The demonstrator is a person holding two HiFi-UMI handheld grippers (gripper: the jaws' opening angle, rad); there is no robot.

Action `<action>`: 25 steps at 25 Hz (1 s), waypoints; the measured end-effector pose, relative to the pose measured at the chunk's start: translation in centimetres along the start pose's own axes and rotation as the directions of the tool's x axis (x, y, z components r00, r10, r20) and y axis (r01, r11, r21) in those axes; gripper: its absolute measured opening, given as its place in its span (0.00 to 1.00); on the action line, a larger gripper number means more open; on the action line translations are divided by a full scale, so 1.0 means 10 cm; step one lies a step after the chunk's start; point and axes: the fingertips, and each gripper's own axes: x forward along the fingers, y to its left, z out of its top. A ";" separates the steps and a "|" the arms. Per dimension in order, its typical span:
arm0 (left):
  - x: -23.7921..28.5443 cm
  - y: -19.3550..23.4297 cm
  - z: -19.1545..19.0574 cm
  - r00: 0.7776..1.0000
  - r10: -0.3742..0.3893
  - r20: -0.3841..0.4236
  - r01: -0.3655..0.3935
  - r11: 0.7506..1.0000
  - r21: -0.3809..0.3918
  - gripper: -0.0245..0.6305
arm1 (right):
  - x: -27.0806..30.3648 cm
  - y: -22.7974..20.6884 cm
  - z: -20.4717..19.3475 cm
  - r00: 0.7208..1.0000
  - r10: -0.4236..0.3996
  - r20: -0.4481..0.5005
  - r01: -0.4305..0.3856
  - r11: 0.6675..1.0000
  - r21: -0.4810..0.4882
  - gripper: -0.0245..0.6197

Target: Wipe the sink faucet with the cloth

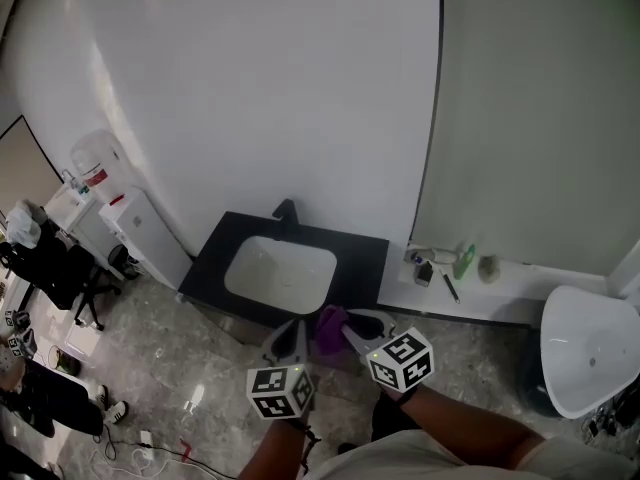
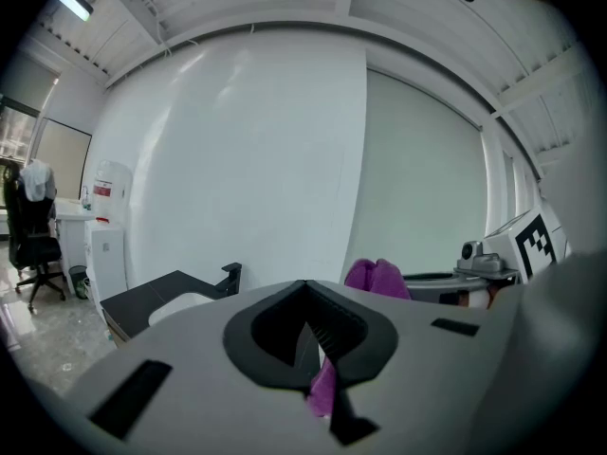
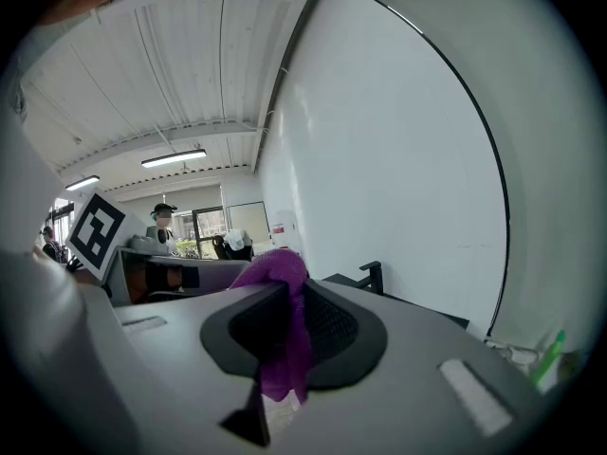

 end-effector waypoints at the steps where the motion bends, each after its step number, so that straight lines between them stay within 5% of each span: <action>1: 0.12 0.03 0.00 1.000 0.003 -0.005 -0.003 1.000 -0.001 0.04 | 0.08 -0.10 0.01 1.000 0.004 -0.002 -0.004 1.000 0.002 0.11; 15: 2.64 0.89 0.25 0.988 0.142 -0.057 -0.147 0.984 -0.099 0.04 | 1.94 -2.04 0.28 0.975 0.185 -0.120 -0.184 0.983 0.015 0.11; 25: 3.47 1.45 0.12 0.976 0.186 -0.113 -0.201 0.968 -0.151 0.04 | 3.01 -2.65 0.14 0.946 0.247 -0.210 -0.246 0.969 0.033 0.11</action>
